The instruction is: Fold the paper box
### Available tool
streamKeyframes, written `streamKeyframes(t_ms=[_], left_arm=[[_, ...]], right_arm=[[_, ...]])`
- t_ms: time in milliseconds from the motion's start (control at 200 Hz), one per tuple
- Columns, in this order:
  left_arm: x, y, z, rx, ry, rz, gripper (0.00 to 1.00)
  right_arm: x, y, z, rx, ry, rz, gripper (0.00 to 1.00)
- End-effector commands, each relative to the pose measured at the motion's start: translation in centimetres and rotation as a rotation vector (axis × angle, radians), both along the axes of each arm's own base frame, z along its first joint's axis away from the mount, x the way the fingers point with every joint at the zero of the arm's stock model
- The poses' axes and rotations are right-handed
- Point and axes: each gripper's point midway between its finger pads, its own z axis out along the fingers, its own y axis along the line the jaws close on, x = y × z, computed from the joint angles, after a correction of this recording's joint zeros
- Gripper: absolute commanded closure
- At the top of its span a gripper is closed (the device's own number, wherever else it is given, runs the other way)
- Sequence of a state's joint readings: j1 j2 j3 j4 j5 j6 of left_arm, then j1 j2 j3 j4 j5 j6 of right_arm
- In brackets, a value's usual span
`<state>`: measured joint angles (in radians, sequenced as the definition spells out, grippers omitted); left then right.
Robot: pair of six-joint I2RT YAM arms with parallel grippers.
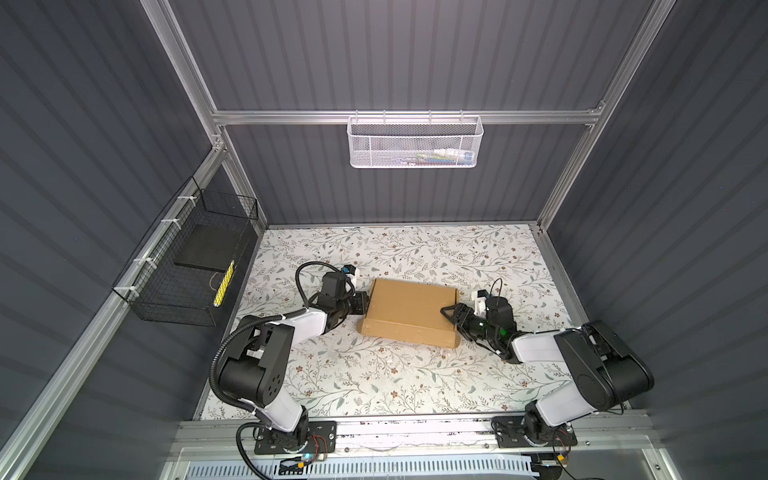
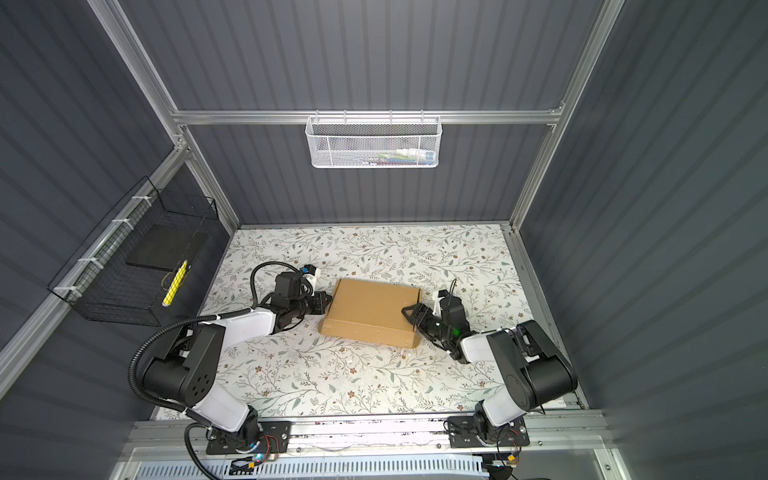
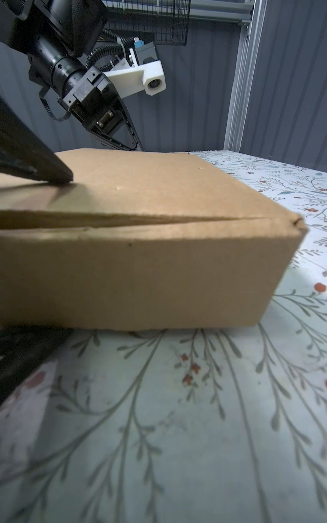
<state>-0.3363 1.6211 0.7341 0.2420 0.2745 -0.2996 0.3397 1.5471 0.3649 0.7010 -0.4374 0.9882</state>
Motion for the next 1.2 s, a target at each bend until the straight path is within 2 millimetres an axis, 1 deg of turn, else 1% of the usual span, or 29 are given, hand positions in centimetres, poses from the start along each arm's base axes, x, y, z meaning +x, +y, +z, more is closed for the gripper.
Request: streamKeyframes(t_ms=[0, 275, 410, 620, 635, 680, 1196], left_arm=[[-0.9, 0.5, -2.5, 0.027, 0.093, 0.0, 1.0], [0.0, -0.1, -1.9, 0.019, 0.075, -0.024, 1.0], [0.5, -0.5, -1.2, 0.01, 0.05, -0.042, 1.0], [1.0, -0.8, -0.3, 0.003, 0.016, -0.054, 1.0], [0.8, -1.2, -0.1, -0.016, 0.018, -0.074, 1.0], [0.7, -1.3, 0.1, -0.021, 0.015, -0.081, 1.0], [1.2, -2.1, 0.9, -0.049, 0.002, -0.106, 1.0]], right_arm=[[0.1, 0.6, 1.7, 0.044, -0.047, 0.026, 0.22], [0.1, 0.8, 4.1, 0.04, -0.088, 0.044, 0.22], [0.1, 0.8, 4.8, 0.027, -0.09, 0.051, 0.21], [0.4, 1.1, 5.0, 0.028, -0.086, 0.063, 0.21], [0.4, 1.2, 5.1, 0.029, -0.087, 0.065, 0.21], [0.5, 1.3, 5.1, 0.032, -0.087, 0.068, 0.21], [1.2, 2.9, 5.8, 0.052, -0.095, 0.105, 0.22]])
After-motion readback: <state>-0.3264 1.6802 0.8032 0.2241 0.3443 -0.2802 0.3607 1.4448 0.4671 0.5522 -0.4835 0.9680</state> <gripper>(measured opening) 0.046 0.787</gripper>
